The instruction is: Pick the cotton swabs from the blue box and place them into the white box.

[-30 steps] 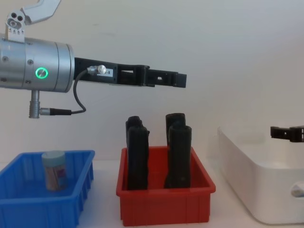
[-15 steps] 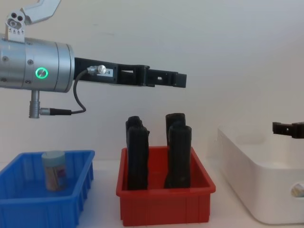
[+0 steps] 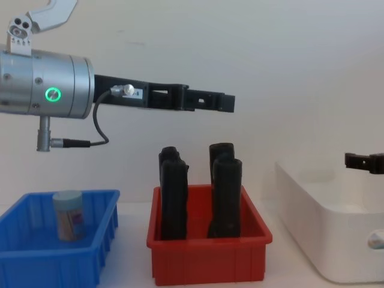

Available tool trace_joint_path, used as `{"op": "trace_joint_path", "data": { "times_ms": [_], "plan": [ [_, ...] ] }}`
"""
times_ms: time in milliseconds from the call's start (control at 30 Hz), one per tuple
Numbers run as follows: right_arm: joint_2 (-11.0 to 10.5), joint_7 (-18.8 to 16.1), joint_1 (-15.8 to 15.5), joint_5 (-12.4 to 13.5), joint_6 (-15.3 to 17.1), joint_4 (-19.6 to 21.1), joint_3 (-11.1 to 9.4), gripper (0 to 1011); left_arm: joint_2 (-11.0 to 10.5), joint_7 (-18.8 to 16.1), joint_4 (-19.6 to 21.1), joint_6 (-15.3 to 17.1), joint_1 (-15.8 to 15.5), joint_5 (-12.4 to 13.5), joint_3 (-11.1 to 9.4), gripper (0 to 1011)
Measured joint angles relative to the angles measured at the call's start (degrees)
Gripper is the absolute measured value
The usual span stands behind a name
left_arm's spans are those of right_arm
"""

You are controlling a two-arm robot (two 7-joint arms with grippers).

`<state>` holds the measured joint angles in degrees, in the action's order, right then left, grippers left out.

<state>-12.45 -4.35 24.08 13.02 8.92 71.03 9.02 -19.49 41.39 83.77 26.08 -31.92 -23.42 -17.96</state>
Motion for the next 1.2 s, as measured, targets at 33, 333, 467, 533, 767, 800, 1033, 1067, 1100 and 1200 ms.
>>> {"op": "trace_joint_path", "data": {
  "times_ms": [33,333,467,533,767,800,1033,1067,1100,1200],
  "plan": [
    [-0.11,0.0,-0.39,0.04,-0.1,0.46,0.07,1001,-0.01,-0.28,0.06,-0.16,0.13,0.06,-0.06,1004],
    [-1.16,0.07,-4.15,0.57,-1.17,5.05,0.68,1001,-0.33,-5.81,1.36,-3.58,2.61,1.68,-1.17,1004],
    [-1.99,0.14,-7.19,0.98,-2.07,8.72,1.15,1001,-0.59,-9.87,2.29,-6.07,4.42,2.87,-1.95,1004],
    [-2.21,0.15,-8.05,1.1,-2.29,9.78,1.3,1001,-0.65,-10.92,2.56,-6.76,4.88,3.19,-2.18,1004],
    [-3.28,0.24,-11.76,1.65,-3.36,14.31,1.89,1001,-1.0,-16.66,3.87,-10.32,7.49,4.91,-3.3,1004],
    [-3.41,0.25,-12.23,1.72,-3.47,14.82,1.96,1001,-1.0,-16.66,3.87,-10.32,7.49,4.91,-3.3,1004],
    [-4.55,0.33,-16.42,2.31,-4.64,19.96,2.66,1001,-1.35,-22.35,5.22,-13.86,10.06,6.56,-4.45,1004],
    [-4.68,0.34,-16.84,2.37,-4.76,20.48,2.71,1001,-1.39,-22.95,5.35,-14.24,10.29,6.74,-4.56,1004],
    [-4.92,0.36,-17.7,2.5,-5.02,21.51,2.84,1001,-1.46,-24.11,5.63,-14.94,10.85,7.08,-4.81,1004],
    [-5.27,0.4,-19.01,2.67,-5.39,23.08,3.04,1001,-1.57,-25.89,6.05,-16.03,11.66,7.59,-5.16,1004]
  ]
}}
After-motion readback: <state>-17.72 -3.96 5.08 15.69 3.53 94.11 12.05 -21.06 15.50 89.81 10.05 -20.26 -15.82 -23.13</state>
